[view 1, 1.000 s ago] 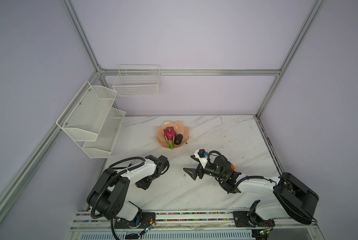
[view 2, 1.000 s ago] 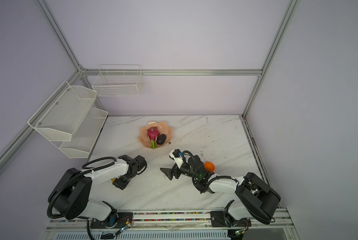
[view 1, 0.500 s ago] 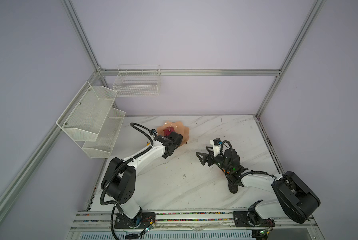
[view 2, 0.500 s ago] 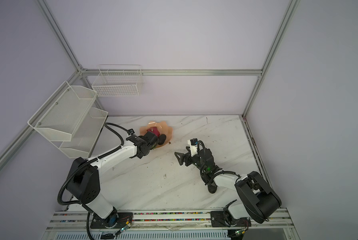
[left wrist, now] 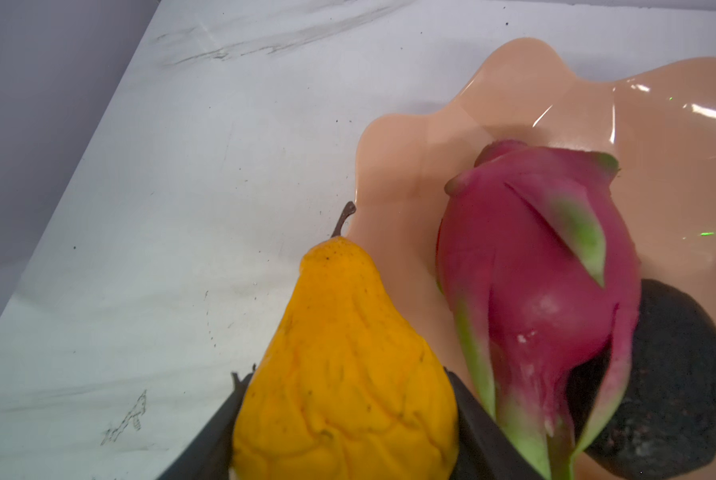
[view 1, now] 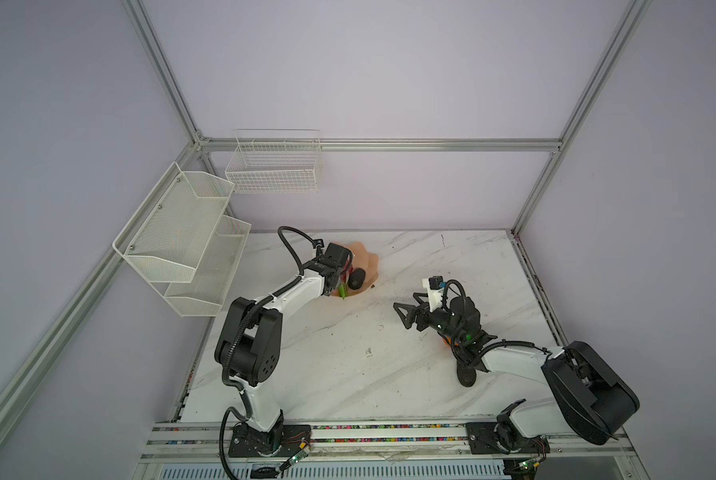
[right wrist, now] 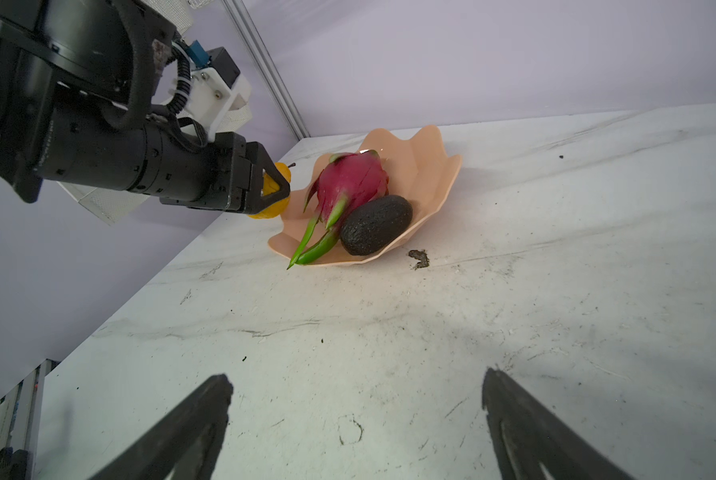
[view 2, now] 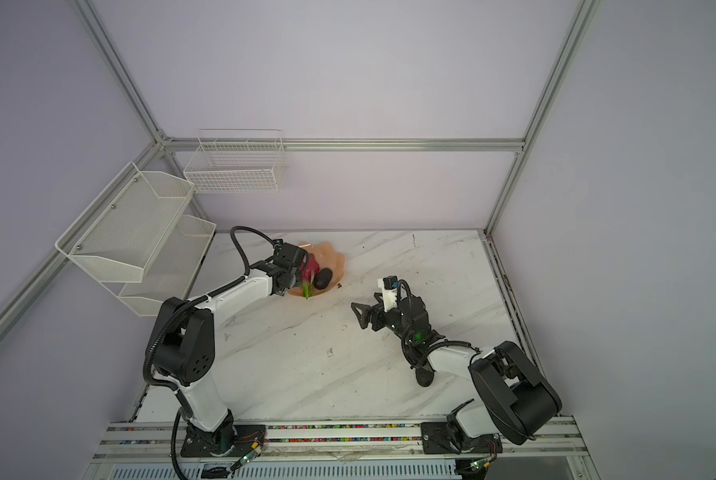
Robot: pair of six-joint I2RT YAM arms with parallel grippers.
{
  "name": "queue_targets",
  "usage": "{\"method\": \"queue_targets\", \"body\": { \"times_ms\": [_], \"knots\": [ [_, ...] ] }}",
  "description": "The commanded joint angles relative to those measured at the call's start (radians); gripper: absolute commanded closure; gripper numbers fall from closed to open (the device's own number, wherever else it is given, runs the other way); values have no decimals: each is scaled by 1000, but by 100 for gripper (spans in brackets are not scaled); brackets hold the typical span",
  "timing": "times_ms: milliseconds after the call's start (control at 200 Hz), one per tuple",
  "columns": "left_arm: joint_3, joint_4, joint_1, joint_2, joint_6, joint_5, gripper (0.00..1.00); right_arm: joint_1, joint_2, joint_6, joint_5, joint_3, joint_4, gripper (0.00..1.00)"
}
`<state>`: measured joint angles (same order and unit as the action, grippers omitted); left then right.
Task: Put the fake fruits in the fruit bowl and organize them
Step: 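Carry the pear with the left gripper and release it into the bowl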
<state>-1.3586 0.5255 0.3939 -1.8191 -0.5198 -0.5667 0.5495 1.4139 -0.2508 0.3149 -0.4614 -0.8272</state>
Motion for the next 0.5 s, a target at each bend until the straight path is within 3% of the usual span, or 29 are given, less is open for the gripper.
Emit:
{"method": "queue_targets", "body": {
  "times_ms": [0,495],
  "knots": [
    [-107,-77,-11,-6,52,46,48,-6,-5,-2,15,3,-33,3],
    [-132,-90,-39,-87,21,66,42,-6,-5,7,9,1,-32,3]
  ]
}}
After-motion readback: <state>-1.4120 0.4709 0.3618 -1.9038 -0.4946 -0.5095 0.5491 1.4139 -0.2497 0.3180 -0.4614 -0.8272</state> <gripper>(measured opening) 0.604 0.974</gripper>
